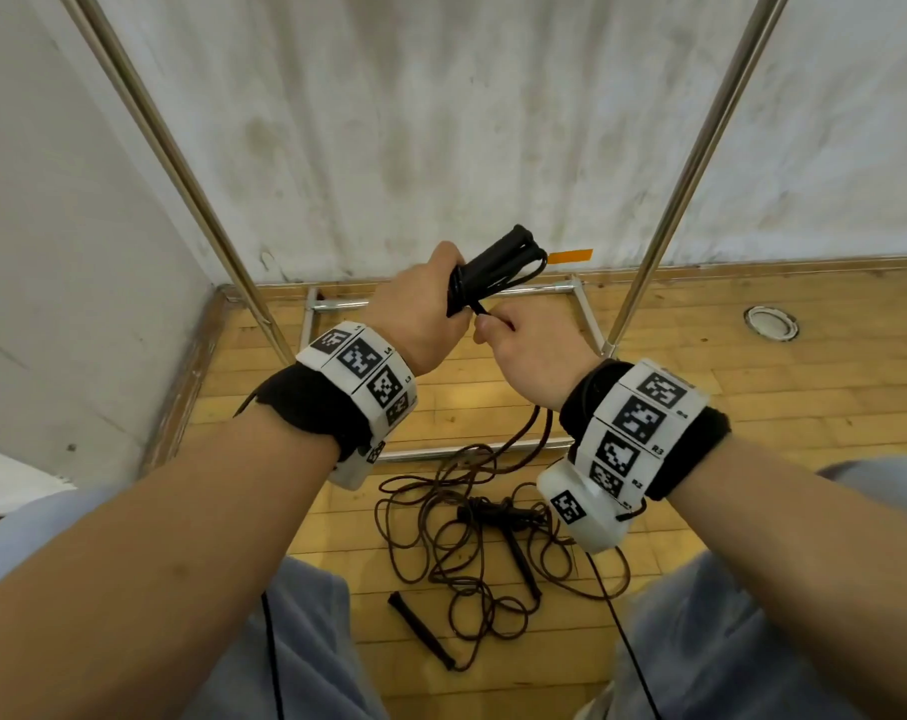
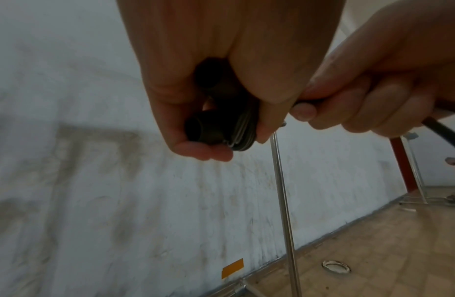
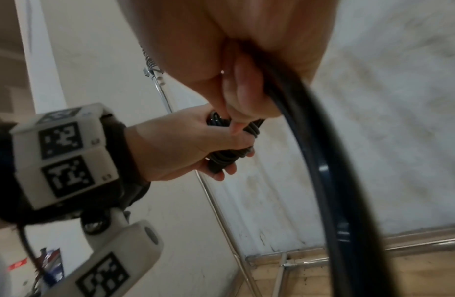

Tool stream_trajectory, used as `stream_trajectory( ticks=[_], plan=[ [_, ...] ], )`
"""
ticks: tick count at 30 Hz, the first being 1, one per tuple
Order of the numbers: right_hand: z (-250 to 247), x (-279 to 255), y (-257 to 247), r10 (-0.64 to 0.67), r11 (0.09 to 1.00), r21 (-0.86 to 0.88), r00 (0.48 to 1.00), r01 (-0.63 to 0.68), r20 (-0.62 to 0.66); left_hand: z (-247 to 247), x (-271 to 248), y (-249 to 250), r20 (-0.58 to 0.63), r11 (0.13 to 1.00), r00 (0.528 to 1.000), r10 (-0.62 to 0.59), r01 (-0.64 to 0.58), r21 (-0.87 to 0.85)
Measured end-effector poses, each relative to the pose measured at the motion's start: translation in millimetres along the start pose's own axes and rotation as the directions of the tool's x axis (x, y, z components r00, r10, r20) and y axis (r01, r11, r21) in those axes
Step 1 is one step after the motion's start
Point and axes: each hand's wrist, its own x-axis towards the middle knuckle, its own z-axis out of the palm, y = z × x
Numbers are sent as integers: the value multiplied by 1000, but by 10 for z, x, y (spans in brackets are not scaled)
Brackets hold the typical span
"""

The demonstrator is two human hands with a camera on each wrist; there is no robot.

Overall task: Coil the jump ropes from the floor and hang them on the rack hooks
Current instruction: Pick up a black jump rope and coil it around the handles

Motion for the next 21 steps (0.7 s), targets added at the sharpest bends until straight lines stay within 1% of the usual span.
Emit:
stream_trajectory(
  ticks=[3,6,8,10,12,15,17,19,21],
  plan=[
    [-62,17,4,27,999,42,999,-28,19,-4,22,-17,-46,998,999,-16,18,54],
    [-135,23,18,23,997,-70,998,-19,53,22,36,-68,-28,993,999,-43,46,104],
    [-145,22,16,29,987,-159,994,-11,110,41,42,-115,0,986,997,-74,73,153],
    [-132,11,15,10,971,-236,986,30,165,72,45,-137,23,976,996,-86,80,202],
    [-133,-1,13,-33,969,-237,982,77,186,113,17,-115,42,969,997,-70,57,242],
    [-160,-10,23,-103,967,-213,978,141,181,206,-54,-57,85,956,996,26,-49,288],
    [-168,5,65,-121,964,-218,982,151,143,258,-86,0,127,955,990,65,-98,280],
    [-170,24,105,-121,970,-201,988,138,92,276,-107,59,157,964,986,61,-99,246],
    [-162,39,145,-122,971,-197,991,131,60,279,-114,93,156,970,986,59,-94,226]
  ],
)
